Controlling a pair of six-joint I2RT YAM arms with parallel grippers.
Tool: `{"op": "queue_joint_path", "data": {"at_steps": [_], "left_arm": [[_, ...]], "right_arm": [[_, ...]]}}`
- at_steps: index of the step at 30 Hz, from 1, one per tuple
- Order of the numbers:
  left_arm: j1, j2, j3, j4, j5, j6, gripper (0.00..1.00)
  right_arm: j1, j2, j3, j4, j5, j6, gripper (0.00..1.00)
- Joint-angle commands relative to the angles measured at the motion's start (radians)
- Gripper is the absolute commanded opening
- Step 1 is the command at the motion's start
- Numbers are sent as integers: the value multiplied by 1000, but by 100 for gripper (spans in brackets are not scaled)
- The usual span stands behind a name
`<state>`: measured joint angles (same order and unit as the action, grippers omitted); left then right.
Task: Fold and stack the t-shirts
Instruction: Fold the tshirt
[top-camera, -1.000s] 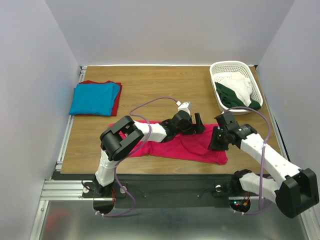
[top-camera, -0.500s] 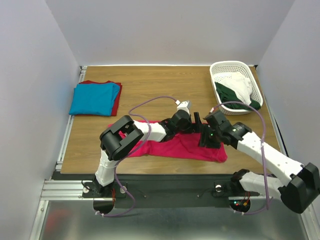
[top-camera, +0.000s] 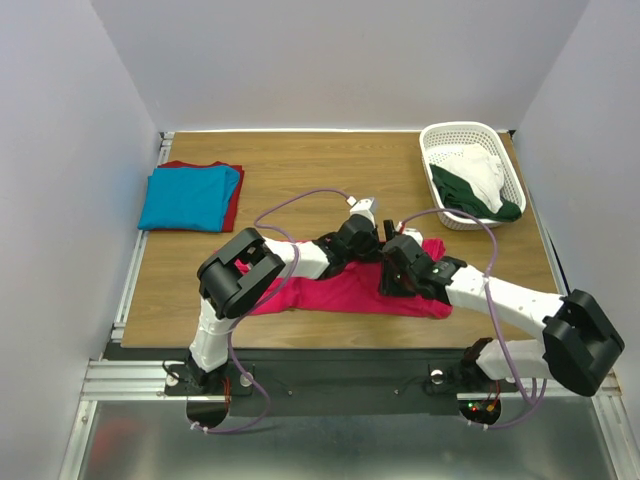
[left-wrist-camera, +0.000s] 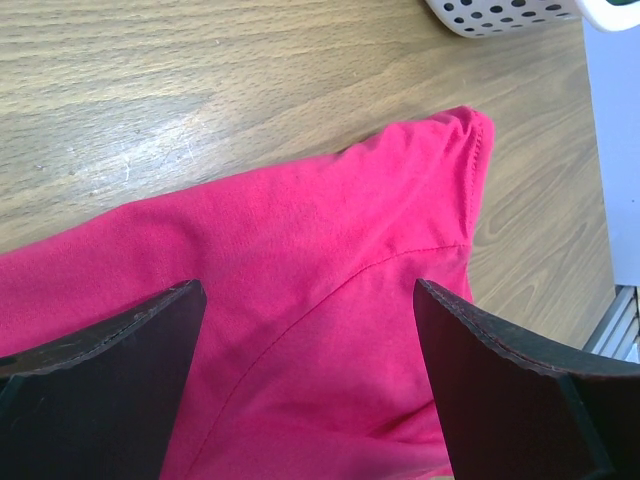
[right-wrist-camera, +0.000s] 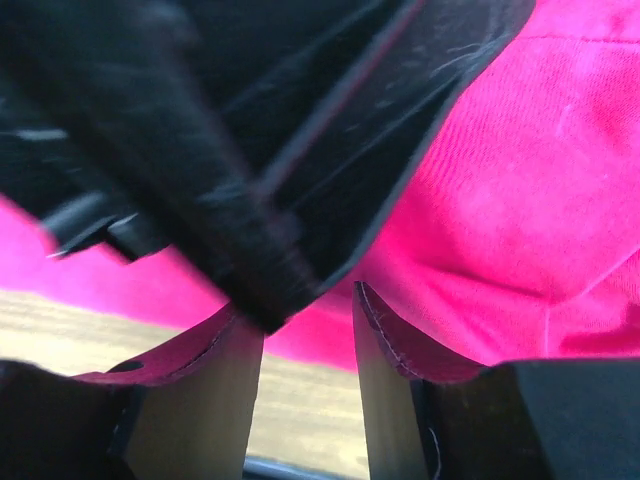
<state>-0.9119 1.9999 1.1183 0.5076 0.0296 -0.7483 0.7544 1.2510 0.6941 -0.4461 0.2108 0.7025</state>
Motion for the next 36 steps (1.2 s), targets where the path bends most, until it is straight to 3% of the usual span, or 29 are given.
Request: {"op": "queue_joint_path", "data": {"at_steps": [1, 11, 20, 23, 27, 29, 33, 36], "left_arm": [[10, -7, 0, 12, 21, 12, 98], [13, 0, -2, 17, 33, 1, 98], [19, -7, -5, 19, 36, 1, 98], [22, -9, -8, 17, 38, 1, 98], [28, -10, -14, 19, 36, 3, 98], [33, -10, -15, 19, 36, 1, 98], [34, -10, -20, 20, 36, 1, 98], [39, -13, -26, 22, 38, 0, 98]], "right_arm": [[10, -1, -33, 173, 59, -11, 47], [26, 54, -77, 302, 25, -8, 53], [34, 136, -84, 307, 61, -3, 55], [36, 163, -82, 305, 65, -3, 49], [37, 171, -76, 303, 62, -5, 28], [37, 157, -65, 296, 58, -8, 13], [37, 93, -27, 229, 56, -3, 4], [39, 36, 5, 176, 48, -1, 4]]}}
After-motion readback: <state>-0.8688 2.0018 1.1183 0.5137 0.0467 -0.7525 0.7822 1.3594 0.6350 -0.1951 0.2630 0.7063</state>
